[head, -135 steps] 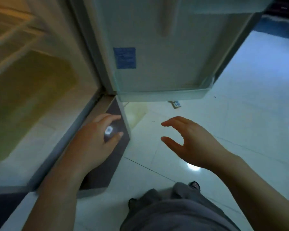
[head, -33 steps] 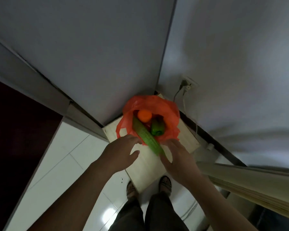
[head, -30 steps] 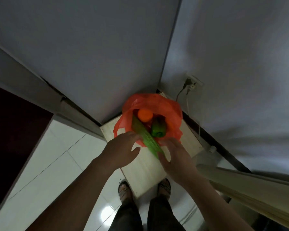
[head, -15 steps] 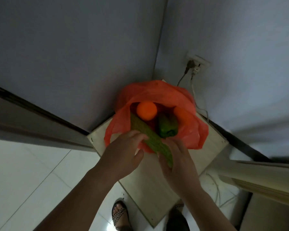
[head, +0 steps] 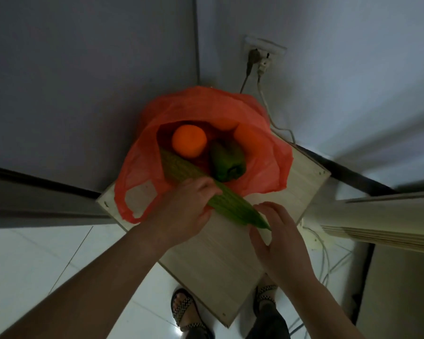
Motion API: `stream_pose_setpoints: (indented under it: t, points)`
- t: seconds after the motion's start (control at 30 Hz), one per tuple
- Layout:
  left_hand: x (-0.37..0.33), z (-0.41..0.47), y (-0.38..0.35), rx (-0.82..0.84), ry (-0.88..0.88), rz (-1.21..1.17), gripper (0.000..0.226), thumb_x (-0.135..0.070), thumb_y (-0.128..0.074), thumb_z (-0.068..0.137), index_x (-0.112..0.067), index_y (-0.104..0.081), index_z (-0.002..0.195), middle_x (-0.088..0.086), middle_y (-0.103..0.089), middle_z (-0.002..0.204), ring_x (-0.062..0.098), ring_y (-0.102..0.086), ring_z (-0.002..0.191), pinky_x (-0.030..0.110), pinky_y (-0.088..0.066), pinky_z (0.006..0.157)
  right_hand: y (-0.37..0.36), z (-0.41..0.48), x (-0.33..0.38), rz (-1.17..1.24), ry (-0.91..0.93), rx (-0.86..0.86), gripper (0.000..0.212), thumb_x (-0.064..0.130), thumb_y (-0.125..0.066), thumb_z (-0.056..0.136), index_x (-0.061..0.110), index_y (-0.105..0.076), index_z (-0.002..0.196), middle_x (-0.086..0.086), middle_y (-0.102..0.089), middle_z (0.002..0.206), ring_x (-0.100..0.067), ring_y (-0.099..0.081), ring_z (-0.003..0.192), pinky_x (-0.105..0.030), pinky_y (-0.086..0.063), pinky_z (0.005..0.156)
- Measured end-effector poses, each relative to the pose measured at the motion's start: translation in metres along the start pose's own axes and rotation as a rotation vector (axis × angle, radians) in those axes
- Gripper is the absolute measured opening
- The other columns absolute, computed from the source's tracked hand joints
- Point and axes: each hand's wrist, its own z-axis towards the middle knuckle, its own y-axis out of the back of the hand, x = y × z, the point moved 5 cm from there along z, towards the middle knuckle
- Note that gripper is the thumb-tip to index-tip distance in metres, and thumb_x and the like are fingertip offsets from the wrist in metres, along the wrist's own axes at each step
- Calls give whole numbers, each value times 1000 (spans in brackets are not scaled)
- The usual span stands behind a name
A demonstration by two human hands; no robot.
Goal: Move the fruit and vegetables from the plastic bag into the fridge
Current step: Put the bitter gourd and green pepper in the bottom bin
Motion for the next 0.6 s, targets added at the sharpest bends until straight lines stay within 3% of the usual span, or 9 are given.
stream_pose_setpoints:
  t: [0.1, 0.2, 0.4, 0.5, 0.6]
  points:
    - [-1, 3, -13, -9, -96, 111, 48, -14, -69, 73, -14, -58, 119, 9, -56, 125, 29, -54, 112, 40, -50, 87, 3, -6, -9, 17, -23, 11, 39, 13, -68, 80, 16, -58, 117, 0, -56, 118, -16, -56, 101, -24, -44, 81]
    - [3, 7, -19, -50, -68, 159, 56, -11, -76, 67, -16, -59, 120, 10, -58, 125, 31, -56, 113, 42, -48, 87, 9, -11, -18, 31, -62, 10, 39, 15, -68, 80, 17, -57, 118, 7, -52, 118, -12, -54, 103, -25, -44, 83]
    - [8, 17, -23, -149, 1, 229, 61, -23, -82, 61, -18, -60, 118, 5, -62, 115, 25, -60, 104, 38, -48, 80, 21, -18, -31, 41, -81, 37, 39, 16, -70, 79, 19, -58, 116, 9, -52, 118, -4, -52, 96, -11, -35, 81]
    - [9, 18, -23, -142, 2, 218, 66, -21, -85, 54, -20, -61, 115, 2, -61, 110, 21, -54, 101, 35, -47, 76, 28, -20, -37, 34, -104, 33, 40, 17, -70, 79, 21, -57, 117, 14, -49, 117, -3, -50, 98, -8, -31, 81]
    - [7, 14, -11, -175, -2, 199, 62, -19, -85, 53, -20, -61, 111, 3, -60, 108, 16, -43, 101, 35, -47, 76, 42, -19, -41, 41, -113, 20, 41, 15, -69, 79, 20, -55, 118, 15, -47, 118, -7, -52, 99, -13, -37, 81]
